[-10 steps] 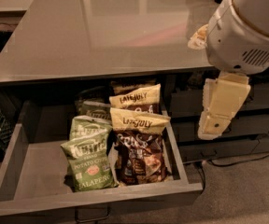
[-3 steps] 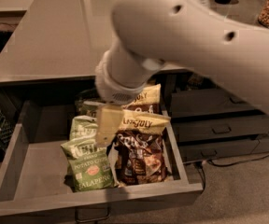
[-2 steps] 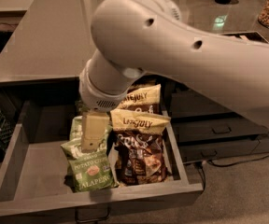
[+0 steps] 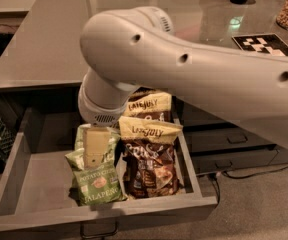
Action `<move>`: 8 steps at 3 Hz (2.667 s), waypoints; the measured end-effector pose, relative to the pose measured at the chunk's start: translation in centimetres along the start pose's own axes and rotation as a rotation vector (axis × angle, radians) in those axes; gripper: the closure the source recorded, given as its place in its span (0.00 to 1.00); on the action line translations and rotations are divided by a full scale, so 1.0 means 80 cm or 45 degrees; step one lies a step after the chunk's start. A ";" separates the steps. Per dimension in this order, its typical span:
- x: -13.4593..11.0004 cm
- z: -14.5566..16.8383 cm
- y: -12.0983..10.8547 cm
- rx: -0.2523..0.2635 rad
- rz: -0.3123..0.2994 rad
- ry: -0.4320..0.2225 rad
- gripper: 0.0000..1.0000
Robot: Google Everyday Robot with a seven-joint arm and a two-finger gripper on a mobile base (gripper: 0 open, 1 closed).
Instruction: Pick green jalapeno chip bag from top drawer and place on counter
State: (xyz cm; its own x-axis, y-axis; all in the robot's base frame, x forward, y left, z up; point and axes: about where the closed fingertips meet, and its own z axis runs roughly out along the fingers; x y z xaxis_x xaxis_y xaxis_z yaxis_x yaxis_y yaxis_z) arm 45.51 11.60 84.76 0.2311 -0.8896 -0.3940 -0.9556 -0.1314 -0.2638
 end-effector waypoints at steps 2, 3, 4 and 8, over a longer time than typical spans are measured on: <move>0.036 0.060 -0.005 -0.044 0.004 0.188 0.00; 0.057 0.079 -0.003 -0.064 0.023 0.247 0.00; 0.067 0.100 0.004 -0.105 0.029 0.261 0.04; 0.052 0.180 0.025 -0.279 -0.017 0.195 0.09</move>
Offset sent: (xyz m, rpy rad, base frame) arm 0.0331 -0.0126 -0.0852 -0.2380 0.0272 -0.0480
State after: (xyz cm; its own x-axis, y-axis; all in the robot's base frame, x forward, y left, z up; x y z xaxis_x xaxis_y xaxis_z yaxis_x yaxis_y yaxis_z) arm 47.23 13.94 69.91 0.2293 -0.9408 -0.2495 -0.9733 -0.2202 -0.0642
